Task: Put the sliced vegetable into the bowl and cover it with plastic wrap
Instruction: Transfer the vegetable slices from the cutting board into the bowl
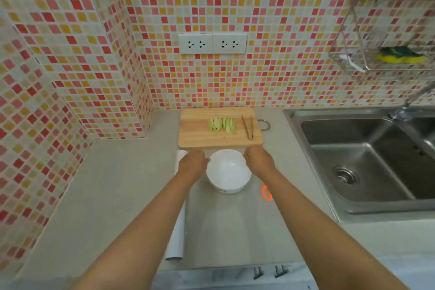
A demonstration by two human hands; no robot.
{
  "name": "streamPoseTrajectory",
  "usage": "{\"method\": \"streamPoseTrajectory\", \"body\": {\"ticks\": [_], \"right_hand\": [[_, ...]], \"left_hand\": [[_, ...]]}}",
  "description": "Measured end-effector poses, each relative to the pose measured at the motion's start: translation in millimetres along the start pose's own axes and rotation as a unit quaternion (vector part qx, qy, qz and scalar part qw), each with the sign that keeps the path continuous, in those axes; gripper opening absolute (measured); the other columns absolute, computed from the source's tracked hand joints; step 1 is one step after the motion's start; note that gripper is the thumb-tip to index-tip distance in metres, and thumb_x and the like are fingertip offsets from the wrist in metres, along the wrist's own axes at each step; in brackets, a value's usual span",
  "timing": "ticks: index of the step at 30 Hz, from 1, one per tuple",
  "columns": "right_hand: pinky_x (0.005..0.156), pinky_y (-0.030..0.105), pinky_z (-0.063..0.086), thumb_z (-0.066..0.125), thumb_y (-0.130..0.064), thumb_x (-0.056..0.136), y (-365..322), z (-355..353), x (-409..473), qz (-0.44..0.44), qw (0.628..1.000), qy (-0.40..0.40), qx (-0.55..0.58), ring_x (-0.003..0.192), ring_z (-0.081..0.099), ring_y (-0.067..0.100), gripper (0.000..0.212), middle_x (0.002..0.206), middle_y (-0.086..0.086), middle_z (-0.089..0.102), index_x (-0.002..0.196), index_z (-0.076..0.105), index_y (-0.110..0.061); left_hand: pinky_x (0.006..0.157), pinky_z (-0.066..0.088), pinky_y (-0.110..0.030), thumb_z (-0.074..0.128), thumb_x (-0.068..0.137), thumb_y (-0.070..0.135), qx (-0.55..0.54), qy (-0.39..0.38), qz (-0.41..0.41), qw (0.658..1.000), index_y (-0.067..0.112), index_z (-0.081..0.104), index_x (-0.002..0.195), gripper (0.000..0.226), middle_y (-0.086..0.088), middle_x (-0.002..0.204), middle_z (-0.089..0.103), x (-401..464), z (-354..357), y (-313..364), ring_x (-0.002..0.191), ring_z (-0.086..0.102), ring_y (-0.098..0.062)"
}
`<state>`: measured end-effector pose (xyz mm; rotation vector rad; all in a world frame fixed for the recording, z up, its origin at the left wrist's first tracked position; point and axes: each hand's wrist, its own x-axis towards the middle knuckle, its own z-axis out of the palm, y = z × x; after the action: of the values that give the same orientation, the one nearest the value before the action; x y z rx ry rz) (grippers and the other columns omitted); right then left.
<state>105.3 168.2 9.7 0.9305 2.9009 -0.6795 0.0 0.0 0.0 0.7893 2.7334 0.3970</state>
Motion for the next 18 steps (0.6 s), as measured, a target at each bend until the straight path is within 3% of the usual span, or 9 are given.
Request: {"method": "streamPoseTrajectory", "body": {"ticks": [3,9,13,18], "right_hand": [[0.082,0.034,0.047,0.042,-0.02,0.098,7,13,-2,0.047,0.999,0.0,-0.023,0.109,0.06,0.033,0.028,0.118,0.017,0.063,0.11,0.062,-0.004],[0.095,0.037,0.041,0.038,-0.015,0.1,18,31,7,0.073,0.997,0.001,0.023,0.111,0.058,0.035,0.031,0.115,0.022,0.065,0.106,0.063,0.003],[0.083,0.037,0.046,0.04,-0.013,0.099,18,29,22,0.078,0.996,0.012,0.046,0.104,0.062,0.037,0.03,0.108,0.024,0.066,0.1,0.064,0.006],[0.08,0.037,0.049,0.041,-0.013,0.098,16,25,40,0.082,0.994,0.01,0.076,0.102,0.062,0.038,0.03,0.107,0.023,0.067,0.098,0.065,0.005]], "left_hand": [[0.086,0.044,-0.037,0.037,0.101,0.036,-0.014,-0.034,-0.025,0.999,0.004,0.061,0.113,0.041,-0.014,0.12,0.061,1,15,0,0.111,0.057,-0.03],[0.086,0.047,-0.038,0.036,0.102,0.029,-0.083,-0.033,-0.045,0.995,0.003,0.06,0.113,0.037,-0.017,0.116,0.063,7,34,0,0.107,0.058,-0.033],[0.072,0.041,-0.035,0.036,0.102,0.024,-0.128,0.01,-0.042,0.991,0.007,0.056,0.083,0.032,-0.019,0.098,0.066,16,34,2,0.094,0.06,-0.034],[0.072,0.04,-0.034,0.035,0.102,0.023,-0.145,0.039,-0.064,0.987,0.004,0.062,0.094,0.035,-0.016,0.099,0.068,31,31,6,0.093,0.061,-0.032]]}}
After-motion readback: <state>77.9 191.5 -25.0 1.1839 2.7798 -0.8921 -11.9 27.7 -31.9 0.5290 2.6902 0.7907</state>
